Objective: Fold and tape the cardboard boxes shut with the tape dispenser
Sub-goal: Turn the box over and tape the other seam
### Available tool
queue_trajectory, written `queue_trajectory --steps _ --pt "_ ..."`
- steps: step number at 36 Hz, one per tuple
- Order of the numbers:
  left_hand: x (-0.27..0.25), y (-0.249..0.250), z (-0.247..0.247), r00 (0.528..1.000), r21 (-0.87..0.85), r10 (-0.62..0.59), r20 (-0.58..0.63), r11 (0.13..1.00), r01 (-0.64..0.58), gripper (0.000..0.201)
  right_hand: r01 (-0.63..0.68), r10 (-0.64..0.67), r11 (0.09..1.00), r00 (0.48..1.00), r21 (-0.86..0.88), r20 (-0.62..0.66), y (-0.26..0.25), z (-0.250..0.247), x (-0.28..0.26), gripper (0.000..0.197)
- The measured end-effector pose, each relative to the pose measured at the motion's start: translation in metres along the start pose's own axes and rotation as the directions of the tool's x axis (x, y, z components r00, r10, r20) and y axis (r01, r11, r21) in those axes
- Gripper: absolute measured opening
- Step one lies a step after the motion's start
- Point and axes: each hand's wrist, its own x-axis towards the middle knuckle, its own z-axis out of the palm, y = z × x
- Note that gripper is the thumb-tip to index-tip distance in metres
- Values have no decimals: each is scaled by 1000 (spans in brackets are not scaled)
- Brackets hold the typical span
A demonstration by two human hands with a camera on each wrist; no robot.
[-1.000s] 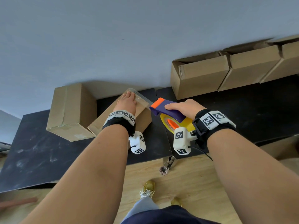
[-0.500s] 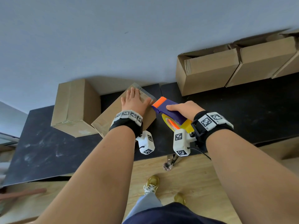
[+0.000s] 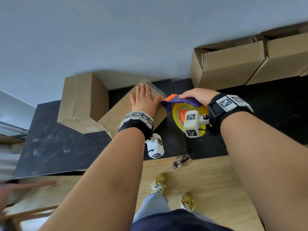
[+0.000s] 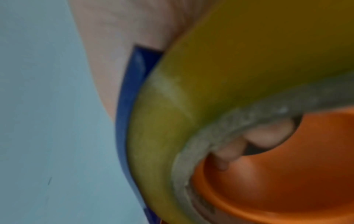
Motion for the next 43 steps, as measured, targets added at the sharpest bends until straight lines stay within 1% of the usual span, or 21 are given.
queue_trajectory --steps 3,5,7,8,10,12,14,16,20,22,24,26,28,30,31,33,37,39,41,42,43 --pt "0 0 0 1000 -14 -1 7 1000 1 72 -20 20 1000 1000 18 -6 4 2 2 30" --pt "0 -1 1 1000 -14 -4 9 1000 4 72 -52 51 997 999 -50 -14 12 8 5 28" --pt "-1 -1 2 1000 -11 -6 7 1000 6 72 -156 145 985 982 -78 -123 27 15 8 26" --pt "-2 -1 2 1000 -12 -5 1 1000 5 72 -208 197 977 964 -45 -181 36 18 8 28" --pt "-3 0 3 1000 -18 -4 -19 1000 3 74 -254 254 967 935 33 -249 53 22 11 42" --pt "-5 0 5 999 -4 -2 -38 1000 2 83 -250 264 965 923 85 -282 63 25 13 52" --pt "-5 0 7 999 28 -2 -50 1000 3 94 -224 237 971 910 78 -340 66 27 14 53" --pt "-6 1 8 999 56 -1 -54 998 4 96 -201 203 978 903 45 -378 65 27 14 49" --pt "-9 6 9 996 71 -4 -92 997 11 93 -193 163 980 913 -43 -373 63 29 13 26" --pt "-9 8 9 995 81 -8 -97 997 16 92 -211 147 968 912 -132 -383 65 32 14 26" --pt "-8 8 9 995 80 -15 -103 997 23 91 -242 132 938 911 -248 -390 71 36 19 28" --pt "-8 8 12 992 57 -19 -125 998 26 92 -254 110 908 912 -334 -394 82 41 27 25" --pt "-9 6 15 988 17 -19 -156 1000 22 93 -245 78 900 904 -360 -420 94 48 33 26" --pt "-9 6 17 980 -31 -15 -196 999 9 95 -226 49 912 889 -342 -455 102 54 37 37" --pt "-9 5 18 976 -53 -14 -217 999 3 96 -229 52 913 886 -337 -462 104 57 38 43" --pt "-10 4 18 965 -83 -12 -264 996 -11 95 -271 107 911 884 -311 -455 103 63 42 46" --pt "-13 2 18 938 -35 56 -343 997 -72 75 -359 217 890 876 -282 -432 101 72 44 47" --pt "-14 2 18 931 3 76 -357 997 -80 71 -383 249 874 881 -299 -402 104 74 46 49" --pt "-14 2 18 929 20 83 -361 997 -81 69 -334 221 895 907 -295 -358 107 73 45 43" --pt "-14 2 18 928 26 89 -362 996 -85 68 -251 152 924 934 -289 -324 108 71 45 39" --pt "-14 1 18 927 30 96 -364 995 -91 66 -163 79 944 956 -287 -283 108 68 43 50"
